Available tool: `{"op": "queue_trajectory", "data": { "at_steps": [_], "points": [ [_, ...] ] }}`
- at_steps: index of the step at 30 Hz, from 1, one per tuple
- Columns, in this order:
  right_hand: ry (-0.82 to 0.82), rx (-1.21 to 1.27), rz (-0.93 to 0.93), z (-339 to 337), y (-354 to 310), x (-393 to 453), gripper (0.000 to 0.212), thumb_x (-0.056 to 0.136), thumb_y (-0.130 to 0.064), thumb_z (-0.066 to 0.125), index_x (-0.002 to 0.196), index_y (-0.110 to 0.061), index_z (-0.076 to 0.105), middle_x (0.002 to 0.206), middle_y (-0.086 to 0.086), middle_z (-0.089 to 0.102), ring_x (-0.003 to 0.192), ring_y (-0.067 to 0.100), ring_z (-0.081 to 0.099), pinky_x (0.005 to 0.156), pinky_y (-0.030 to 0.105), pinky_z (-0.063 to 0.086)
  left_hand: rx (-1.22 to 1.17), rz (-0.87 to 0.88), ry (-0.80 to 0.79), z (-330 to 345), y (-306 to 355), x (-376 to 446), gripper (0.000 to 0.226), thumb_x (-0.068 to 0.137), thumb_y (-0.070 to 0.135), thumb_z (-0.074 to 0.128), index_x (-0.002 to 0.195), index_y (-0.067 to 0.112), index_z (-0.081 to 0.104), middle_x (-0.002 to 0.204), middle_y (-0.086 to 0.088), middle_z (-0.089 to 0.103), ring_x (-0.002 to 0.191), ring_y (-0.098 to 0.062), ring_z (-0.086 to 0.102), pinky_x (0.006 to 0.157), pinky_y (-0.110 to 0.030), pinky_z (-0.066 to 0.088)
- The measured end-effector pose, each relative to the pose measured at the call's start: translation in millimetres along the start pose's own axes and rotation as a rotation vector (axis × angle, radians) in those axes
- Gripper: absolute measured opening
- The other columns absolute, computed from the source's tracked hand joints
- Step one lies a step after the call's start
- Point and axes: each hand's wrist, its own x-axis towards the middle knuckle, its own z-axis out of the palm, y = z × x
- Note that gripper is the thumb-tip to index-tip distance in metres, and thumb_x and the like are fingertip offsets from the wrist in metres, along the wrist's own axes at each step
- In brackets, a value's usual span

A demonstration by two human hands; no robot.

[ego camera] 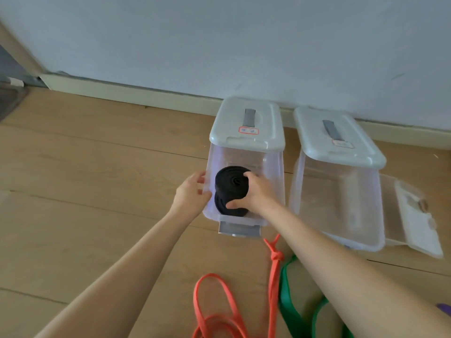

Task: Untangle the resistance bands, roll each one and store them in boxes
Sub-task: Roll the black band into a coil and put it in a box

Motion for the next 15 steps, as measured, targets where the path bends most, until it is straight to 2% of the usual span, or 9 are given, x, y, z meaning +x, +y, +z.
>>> {"op": "queue_trajectory", "data": {
  "at_steps": [3,6,9,12,14,15],
  "points": [
    [-0.027,-0.175,-0.055,12.1,6.2,17.9,0.092,0.063,-0.033,0.083,0.134,-0.009,0.030,0.143,0.015,0.026,0.130,0.036,0.025,0.104,0.042,0.033,-0.113,0.000,0.020,4.4,-13.4,2.2,0.047,0.087,0.004,0.054,0.129,0.026,0.050,0.114,0.010,0.059,0.088,-0.010,0.061,0.070,-0.018,0.046],
    [-0.098,-0.262,-0.094,8.4,9.7,26.0,0.096,0.060,-0.042,0.083,0.135,-0.014,0.029,0.141,0.013,0.024,0.129,0.036,0.022,0.105,0.045,0.034,-0.200,0.007,0.014,5.9,-21.8,0.1,0.044,0.088,0.007,0.056,0.125,0.031,0.052,0.106,0.020,0.060,0.081,0.000,0.060,0.058,-0.003,0.043],
    [-0.198,-0.261,-0.117,-3.1,12.2,22.7,0.086,0.061,-0.045,0.082,0.128,-0.017,0.036,0.132,0.008,0.029,0.121,0.029,0.032,0.098,0.039,0.037,-0.229,0.001,0.012,6.1,-23.7,0.7,0.045,0.089,0.010,0.057,0.128,0.030,0.051,0.108,0.021,0.058,0.084,0.001,0.060,0.063,-0.008,0.042],
    [-0.249,-0.342,-0.135,-7.5,10.2,15.0,0.062,0.070,-0.031,0.078,0.118,-0.015,0.043,0.120,0.007,0.034,0.094,0.026,0.049,0.079,0.035,0.045,-0.254,-0.005,0.015,8.0,-23.9,-0.5,0.046,0.088,0.010,0.057,0.130,0.030,0.050,0.106,0.022,0.058,0.082,0.001,0.059,0.065,-0.012,0.041],
    [-0.245,-0.442,-0.147,-6.7,6.0,13.3,0.045,0.078,-0.018,0.071,0.114,-0.012,0.044,0.117,0.010,0.039,0.077,0.024,0.048,0.065,0.032,0.041,-0.267,-0.007,0.012,8.1,-24.2,-0.8,0.047,0.088,0.010,0.057,0.130,0.030,0.050,0.109,0.018,0.059,0.082,-0.001,0.059,0.065,-0.013,0.041],
    [-0.256,-0.461,-0.142,-5.8,5.4,12.7,0.041,0.081,-0.014,0.066,0.116,-0.011,0.044,0.118,0.012,0.040,0.076,0.024,0.046,0.064,0.032,0.039,-0.274,-0.009,0.009,8.2,-24.3,-0.7,0.047,0.088,0.010,0.056,0.130,0.030,0.050,0.111,0.016,0.060,0.083,-0.002,0.060,0.066,-0.013,0.042]
  ]
}}
